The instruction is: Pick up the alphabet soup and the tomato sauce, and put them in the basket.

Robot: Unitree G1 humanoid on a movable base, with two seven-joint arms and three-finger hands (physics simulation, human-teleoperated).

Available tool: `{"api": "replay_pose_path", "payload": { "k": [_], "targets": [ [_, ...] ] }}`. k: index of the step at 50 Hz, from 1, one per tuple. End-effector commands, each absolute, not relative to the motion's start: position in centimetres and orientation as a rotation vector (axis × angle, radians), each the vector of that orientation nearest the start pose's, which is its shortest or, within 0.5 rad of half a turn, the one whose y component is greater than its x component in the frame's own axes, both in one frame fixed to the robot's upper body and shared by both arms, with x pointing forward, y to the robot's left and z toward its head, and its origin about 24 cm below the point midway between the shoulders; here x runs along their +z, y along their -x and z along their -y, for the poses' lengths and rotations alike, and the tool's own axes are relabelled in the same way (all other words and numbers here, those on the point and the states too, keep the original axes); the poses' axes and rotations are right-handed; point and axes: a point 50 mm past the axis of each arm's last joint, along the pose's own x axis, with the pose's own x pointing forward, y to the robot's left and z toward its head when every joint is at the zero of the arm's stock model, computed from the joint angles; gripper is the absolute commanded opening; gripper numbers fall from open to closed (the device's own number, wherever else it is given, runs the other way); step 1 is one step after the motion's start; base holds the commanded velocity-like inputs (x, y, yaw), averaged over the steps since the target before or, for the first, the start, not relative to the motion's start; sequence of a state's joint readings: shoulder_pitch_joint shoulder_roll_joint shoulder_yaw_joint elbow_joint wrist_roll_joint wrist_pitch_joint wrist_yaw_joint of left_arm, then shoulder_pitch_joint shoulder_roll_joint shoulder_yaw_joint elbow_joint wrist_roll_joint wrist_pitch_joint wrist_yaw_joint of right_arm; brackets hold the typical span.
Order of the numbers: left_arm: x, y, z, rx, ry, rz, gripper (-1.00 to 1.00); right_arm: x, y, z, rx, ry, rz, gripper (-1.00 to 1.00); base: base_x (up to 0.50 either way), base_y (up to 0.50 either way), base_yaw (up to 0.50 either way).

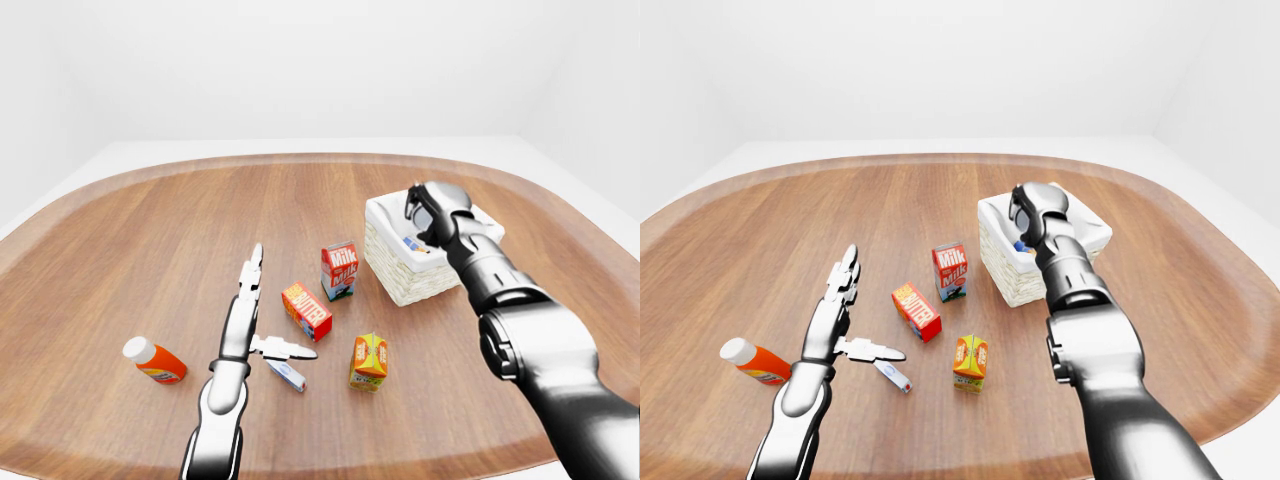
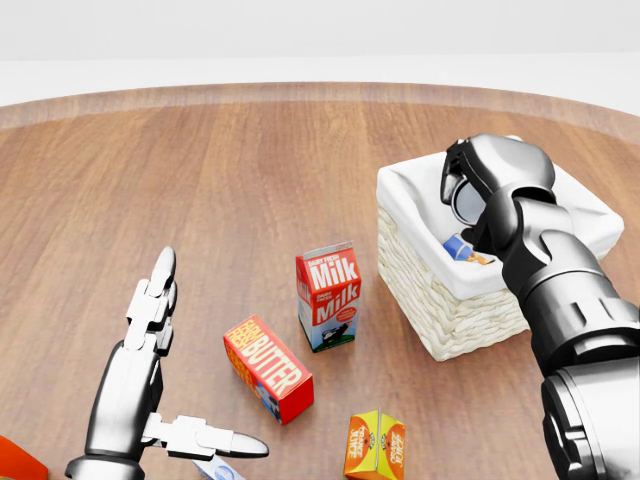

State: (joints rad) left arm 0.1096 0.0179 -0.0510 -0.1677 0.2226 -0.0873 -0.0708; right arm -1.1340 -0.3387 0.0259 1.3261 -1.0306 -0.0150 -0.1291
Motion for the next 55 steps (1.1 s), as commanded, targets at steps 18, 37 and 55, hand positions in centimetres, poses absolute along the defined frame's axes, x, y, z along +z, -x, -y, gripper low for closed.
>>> {"api": "replay_pose_path", "payload": {
  "k": [18,37,55],
  "targets": [
    [6.4,-23.1,-14.2,-0.090,-0.228,0.149,1.00,14.4,-41.6,20.2,-0.081,1.384,-0.105,1.00,0.00,0.00,0.00],
    [6.5,-23.1,-14.2,-0.091,-0.228,0.154,1.00,14.6,-41.7,20.2,-0.078,1.382,-0.102,1.00,0.00,0.00,0.00],
    [6.5,-23.1,-14.2,-0.090,-0.228,0.154,1.00,17.4,-42.2,20.7,-0.106,1.402,-0.077,1.00,0.00,0.00,0.00]
  ]
}}
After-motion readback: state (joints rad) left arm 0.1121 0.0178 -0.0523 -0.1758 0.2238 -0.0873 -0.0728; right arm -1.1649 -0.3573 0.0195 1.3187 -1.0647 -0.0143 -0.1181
